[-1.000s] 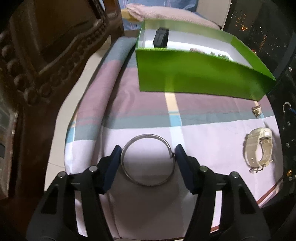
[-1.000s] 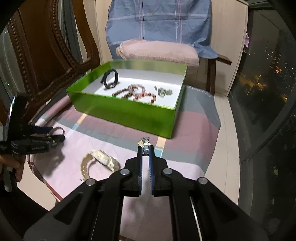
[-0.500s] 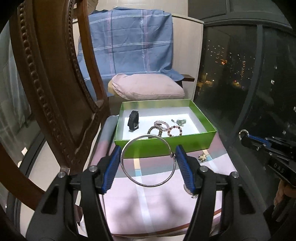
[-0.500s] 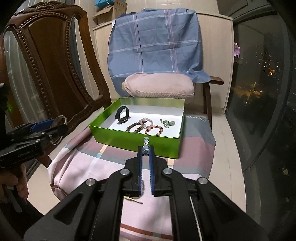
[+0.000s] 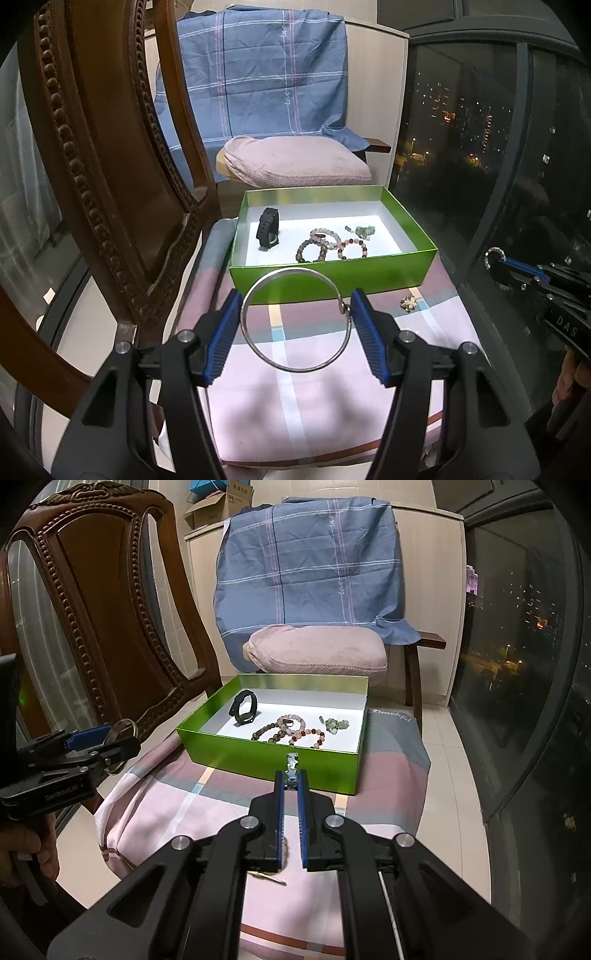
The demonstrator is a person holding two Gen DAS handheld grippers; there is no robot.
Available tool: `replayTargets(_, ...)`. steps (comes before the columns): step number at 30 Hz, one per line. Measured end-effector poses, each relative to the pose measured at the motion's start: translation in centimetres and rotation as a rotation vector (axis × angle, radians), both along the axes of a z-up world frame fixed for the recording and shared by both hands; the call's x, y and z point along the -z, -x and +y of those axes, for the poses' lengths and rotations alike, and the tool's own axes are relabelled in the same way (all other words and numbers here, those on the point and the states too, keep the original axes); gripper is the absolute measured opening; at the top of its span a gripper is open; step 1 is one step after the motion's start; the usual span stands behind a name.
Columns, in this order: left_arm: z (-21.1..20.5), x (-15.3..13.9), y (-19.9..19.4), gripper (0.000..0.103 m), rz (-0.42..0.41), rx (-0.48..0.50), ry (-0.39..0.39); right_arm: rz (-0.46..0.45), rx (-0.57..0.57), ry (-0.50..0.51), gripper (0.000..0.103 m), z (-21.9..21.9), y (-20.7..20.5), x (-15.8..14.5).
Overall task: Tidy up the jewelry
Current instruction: 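Drop the silver bangle into the green box with the left tool while the right tool holds the charm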
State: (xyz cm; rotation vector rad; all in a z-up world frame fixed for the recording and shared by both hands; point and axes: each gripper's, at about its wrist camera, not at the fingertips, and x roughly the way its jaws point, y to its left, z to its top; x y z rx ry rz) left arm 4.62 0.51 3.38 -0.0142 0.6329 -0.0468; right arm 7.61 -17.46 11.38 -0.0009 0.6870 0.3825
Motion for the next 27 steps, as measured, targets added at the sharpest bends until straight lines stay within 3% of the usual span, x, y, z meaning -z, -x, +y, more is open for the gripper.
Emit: replayTargets(27, 0.6, 1.4, -0.8, 0.060, 0.029, -0.011, -0.001, 0.003, -0.008, -0.023, 0.007, -0.3, -1.0, 1.5)
